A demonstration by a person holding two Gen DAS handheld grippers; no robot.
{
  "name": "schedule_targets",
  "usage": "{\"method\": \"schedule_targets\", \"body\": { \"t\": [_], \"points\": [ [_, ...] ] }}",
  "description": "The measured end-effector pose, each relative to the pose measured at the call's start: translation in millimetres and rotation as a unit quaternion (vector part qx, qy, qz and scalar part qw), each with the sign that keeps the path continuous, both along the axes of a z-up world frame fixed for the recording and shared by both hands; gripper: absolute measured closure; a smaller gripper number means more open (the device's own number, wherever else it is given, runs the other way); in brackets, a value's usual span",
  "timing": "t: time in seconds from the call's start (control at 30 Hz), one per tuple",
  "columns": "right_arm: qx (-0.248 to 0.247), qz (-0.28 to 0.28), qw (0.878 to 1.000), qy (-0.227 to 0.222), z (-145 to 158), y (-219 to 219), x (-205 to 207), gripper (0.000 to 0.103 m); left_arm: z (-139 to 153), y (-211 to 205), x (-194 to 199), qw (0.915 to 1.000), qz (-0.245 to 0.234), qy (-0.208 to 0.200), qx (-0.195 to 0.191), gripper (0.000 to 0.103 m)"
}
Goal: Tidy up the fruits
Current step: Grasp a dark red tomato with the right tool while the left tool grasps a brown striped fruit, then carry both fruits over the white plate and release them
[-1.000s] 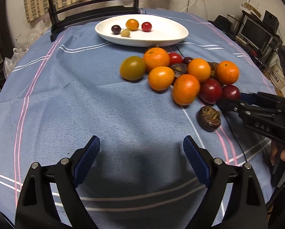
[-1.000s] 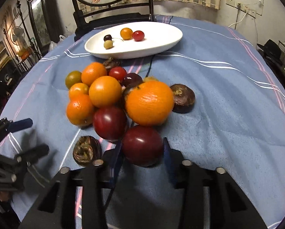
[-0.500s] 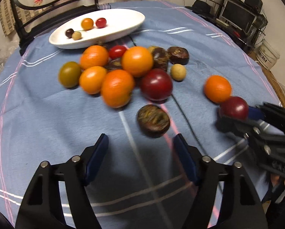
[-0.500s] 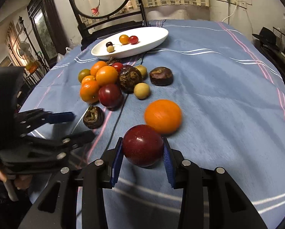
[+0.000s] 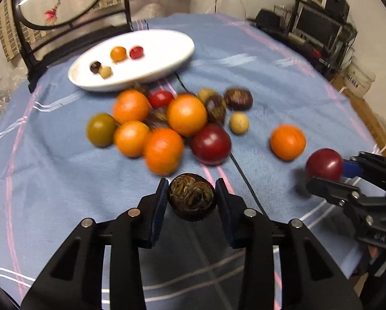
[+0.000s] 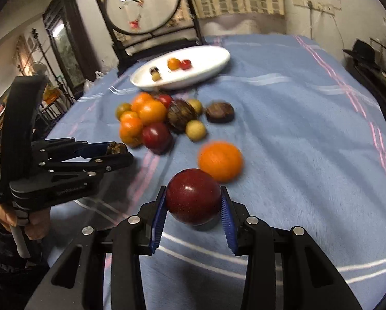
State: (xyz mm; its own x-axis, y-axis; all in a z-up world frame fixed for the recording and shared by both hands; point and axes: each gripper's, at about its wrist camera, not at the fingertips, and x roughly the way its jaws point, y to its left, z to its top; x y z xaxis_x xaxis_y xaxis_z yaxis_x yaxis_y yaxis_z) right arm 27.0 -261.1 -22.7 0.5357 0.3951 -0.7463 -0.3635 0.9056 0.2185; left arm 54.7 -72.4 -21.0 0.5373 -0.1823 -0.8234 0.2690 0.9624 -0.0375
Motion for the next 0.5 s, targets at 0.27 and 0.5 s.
{"method": "schedule_targets", "body": {
  "t": [0.27,0.5],
  "points": [
    [0.007,0.009,0.996,-0.086,69,38,43,0.063,76,47,34,0.995,0.037,-0.093,0.0,0.066],
    [0.004,0.01,0.998,-0.066,69,91,136,0.063,69,75,116,0.9921,0.09,-0.087,0.008,0.066]
  ]
}}
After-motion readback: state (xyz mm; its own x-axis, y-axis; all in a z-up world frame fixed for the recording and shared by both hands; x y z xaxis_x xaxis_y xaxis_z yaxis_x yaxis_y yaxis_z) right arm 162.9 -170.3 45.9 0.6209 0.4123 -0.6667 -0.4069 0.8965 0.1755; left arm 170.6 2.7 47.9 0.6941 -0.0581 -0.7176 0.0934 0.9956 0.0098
